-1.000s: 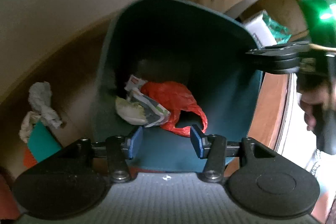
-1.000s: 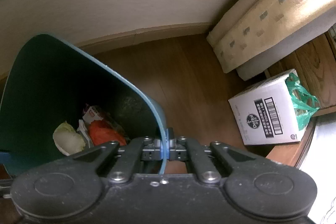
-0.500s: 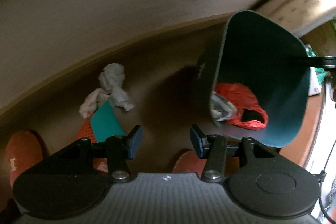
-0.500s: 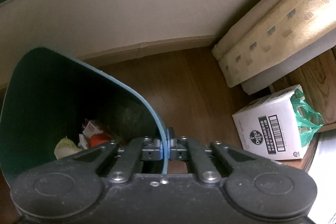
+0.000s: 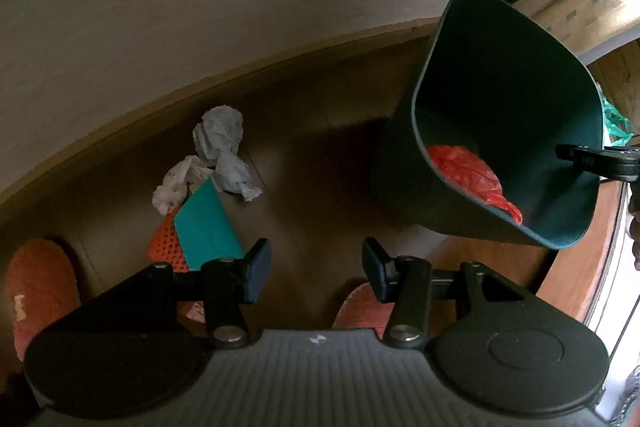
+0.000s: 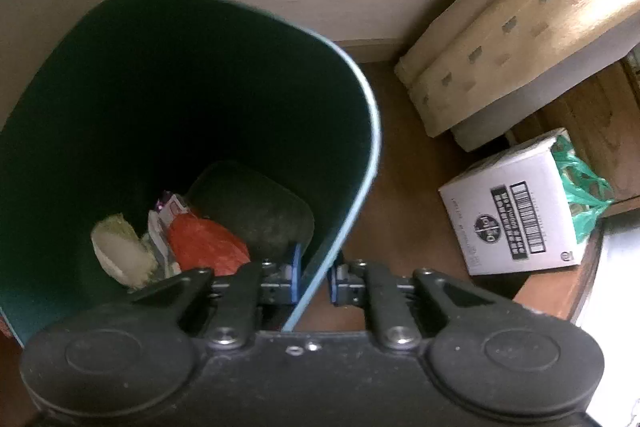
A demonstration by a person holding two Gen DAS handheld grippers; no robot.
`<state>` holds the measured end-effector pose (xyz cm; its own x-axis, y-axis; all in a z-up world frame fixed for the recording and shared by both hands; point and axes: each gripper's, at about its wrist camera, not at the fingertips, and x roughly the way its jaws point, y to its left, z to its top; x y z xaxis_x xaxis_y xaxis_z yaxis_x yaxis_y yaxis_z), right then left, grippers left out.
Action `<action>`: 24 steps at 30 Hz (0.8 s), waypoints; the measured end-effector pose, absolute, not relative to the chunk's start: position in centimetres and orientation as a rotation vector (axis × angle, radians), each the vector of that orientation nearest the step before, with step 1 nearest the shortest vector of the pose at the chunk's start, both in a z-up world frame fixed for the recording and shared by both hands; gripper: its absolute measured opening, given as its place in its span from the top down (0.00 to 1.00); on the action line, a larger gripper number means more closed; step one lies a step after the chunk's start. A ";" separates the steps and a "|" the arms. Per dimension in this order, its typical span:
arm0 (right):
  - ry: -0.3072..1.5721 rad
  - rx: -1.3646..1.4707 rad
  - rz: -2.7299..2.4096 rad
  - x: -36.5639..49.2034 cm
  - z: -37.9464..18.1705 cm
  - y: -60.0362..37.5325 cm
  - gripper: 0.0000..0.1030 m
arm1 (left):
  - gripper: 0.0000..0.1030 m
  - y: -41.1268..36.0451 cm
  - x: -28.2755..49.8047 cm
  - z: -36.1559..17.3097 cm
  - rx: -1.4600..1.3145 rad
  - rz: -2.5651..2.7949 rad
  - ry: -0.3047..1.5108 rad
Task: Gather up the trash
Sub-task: 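Return the left tool to the pile and grasp the white crumpled tissue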
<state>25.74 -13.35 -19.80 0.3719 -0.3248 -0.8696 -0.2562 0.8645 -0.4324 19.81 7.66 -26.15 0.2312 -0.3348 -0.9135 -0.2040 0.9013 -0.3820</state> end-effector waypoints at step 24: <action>1.128 -0.803 0.254 27.9 -19.6 -11.2 0.98 | 0.53 6.9 29.2 -39.8 -0.374 0.059 1.428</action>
